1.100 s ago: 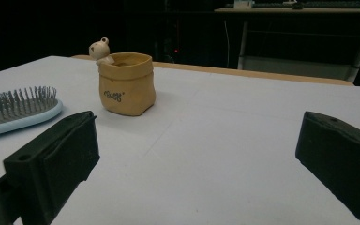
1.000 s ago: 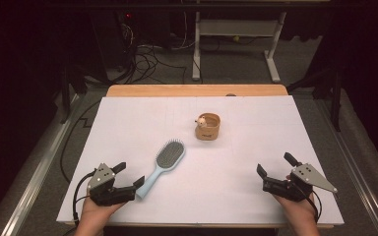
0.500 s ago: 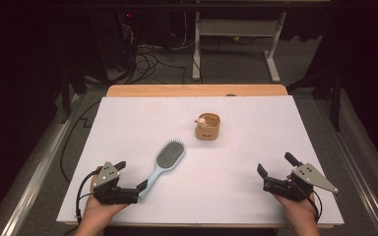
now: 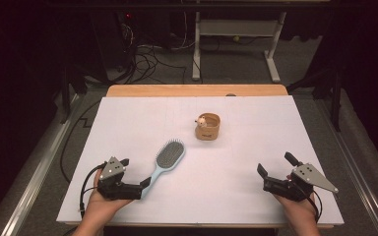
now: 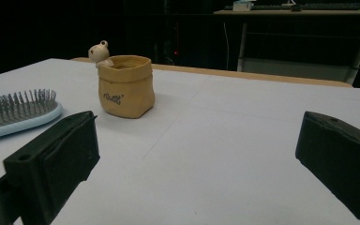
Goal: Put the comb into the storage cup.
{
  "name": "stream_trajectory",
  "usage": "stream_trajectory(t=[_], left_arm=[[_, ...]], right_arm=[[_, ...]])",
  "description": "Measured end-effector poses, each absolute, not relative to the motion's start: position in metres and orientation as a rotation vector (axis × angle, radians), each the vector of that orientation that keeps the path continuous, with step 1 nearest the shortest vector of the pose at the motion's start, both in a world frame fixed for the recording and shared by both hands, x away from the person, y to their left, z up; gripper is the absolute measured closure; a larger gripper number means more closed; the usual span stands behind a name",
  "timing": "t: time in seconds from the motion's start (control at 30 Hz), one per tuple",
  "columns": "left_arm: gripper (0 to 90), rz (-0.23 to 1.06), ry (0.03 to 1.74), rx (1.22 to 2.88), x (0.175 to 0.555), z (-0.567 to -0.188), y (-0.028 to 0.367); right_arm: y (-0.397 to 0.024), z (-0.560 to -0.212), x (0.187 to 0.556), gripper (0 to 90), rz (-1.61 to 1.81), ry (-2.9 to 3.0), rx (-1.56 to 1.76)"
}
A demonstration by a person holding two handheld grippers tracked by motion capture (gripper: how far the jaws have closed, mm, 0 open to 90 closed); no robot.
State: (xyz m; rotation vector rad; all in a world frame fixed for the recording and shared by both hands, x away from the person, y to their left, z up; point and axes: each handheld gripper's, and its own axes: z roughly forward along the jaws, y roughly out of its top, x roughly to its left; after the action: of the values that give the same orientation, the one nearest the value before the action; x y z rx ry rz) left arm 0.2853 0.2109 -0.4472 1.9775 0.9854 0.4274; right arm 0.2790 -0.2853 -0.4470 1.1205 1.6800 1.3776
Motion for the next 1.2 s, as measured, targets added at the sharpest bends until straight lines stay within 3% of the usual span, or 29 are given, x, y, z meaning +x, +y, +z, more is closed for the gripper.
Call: stream_trajectory(t=[1.2], left_arm=[[0.5,0.364,1.029,2.186,0.347,-0.43,0.157]], right_arm=[[-0.287,-0.446,0.279,0.4,1.386,1.672,1.123]])
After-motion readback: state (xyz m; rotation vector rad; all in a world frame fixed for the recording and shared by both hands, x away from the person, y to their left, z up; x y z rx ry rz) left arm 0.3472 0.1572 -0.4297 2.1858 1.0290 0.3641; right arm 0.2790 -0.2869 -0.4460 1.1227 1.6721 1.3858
